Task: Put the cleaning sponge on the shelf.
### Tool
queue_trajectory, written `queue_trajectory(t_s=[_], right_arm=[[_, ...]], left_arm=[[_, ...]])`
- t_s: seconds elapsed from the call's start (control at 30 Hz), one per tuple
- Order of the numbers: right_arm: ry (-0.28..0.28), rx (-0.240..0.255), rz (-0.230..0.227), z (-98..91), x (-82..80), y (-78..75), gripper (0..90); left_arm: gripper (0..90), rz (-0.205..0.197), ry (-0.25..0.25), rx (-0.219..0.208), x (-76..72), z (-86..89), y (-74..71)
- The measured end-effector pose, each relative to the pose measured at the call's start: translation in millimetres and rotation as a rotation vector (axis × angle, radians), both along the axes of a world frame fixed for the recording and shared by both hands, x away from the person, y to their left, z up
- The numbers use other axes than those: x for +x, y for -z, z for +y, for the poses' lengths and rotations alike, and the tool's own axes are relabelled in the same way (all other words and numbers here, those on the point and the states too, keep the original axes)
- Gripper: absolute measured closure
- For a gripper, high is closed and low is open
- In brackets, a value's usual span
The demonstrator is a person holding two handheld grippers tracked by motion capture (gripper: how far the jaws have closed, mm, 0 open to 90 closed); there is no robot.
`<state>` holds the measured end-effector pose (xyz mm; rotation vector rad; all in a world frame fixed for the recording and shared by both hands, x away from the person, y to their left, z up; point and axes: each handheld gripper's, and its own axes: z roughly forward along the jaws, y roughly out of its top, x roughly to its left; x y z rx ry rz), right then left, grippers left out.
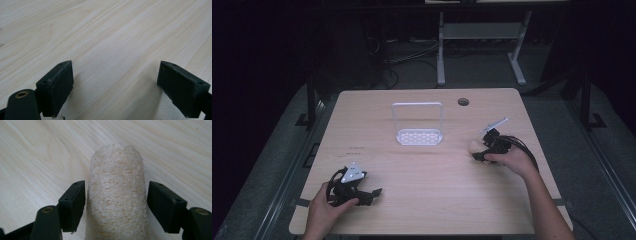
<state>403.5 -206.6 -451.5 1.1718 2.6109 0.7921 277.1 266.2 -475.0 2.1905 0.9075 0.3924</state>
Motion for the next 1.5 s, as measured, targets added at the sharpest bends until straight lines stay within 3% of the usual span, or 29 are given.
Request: queue_trajectory(t_s=[0.2,0.73,1.5], right_arm=[[-0.006,-0.001,0.007,0.2,-0.2,-0.7,40.5],[-0.014,0.018,0.0,2.1,-3.7,-6.9,40.9],[-0.077,0.057,-0.04,30.5,-9.6,-24.4,41.0]], left_arm=[[13.1,0.0,0.0,0.0,0.0,0.0,0.0],[13.1,0.0,0.0,0.0,0.0,0.0,0.0],[13.0,0.0,0.0,0.0,0.0,0.0,0.0]])
